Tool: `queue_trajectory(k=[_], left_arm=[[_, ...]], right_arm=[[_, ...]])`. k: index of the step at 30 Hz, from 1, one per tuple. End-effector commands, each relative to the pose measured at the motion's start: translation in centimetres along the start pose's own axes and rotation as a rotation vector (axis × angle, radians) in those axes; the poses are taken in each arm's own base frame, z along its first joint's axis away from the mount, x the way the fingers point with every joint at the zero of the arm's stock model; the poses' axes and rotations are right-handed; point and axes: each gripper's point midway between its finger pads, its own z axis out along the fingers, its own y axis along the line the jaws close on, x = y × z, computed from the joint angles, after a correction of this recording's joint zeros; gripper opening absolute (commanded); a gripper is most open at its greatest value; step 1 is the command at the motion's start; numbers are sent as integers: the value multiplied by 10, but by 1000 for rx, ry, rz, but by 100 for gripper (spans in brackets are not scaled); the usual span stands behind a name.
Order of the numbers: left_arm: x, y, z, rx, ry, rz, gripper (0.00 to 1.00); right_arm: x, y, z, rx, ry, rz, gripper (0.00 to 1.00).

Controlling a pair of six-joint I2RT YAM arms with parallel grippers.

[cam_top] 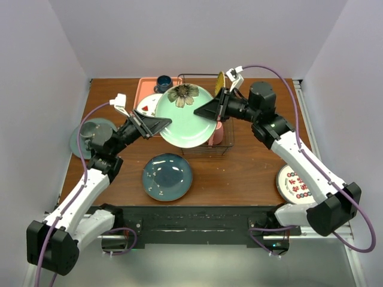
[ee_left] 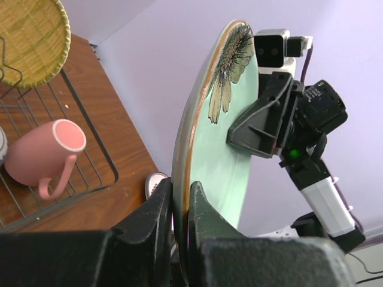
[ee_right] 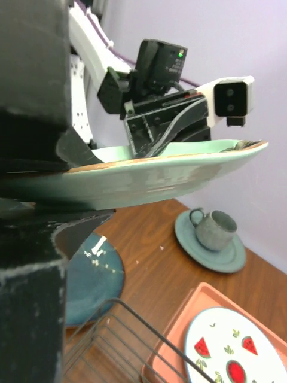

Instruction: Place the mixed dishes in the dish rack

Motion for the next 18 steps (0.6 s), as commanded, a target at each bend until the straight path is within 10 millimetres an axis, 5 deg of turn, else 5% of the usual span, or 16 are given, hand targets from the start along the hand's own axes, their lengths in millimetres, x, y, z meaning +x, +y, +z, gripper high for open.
queue_trajectory(k=[1,3,5,6,8,10,12,13,14,18], left_arm=[[11,-32,-3,142,63,42,0],[9,-29,0,120,66,52,7],[8,-23,3,70,78,73,31],[4,-21,3,47,66,89,61],[-3,-14,3,-40,63,143,87],[-10,3,-1,-166,50,208,100],[-32,0,-4,-254,-8,271,100],[-31,12,-10,-327,14,305,100],[-43,3,-11,-342,-9,340,100],[-63,23,-26,-540,-36,409,100]], right_arm=[[-18,39,-1,-112,-69,-38,0],[-24,39,-3,-89,-93,-49,0],[-30,41,-6,-58,-103,-66,0],[-37,38,-8,-23,-130,-75,0],[-50,34,-13,65,-160,-113,0],[-64,15,-18,200,-203,-135,0],[-84,9,-18,280,-245,-162,0],[-90,-11,-23,394,-260,-179,0],[-107,-5,-27,421,-300,-204,0],[-128,-48,-22,653,-321,-258,0]])
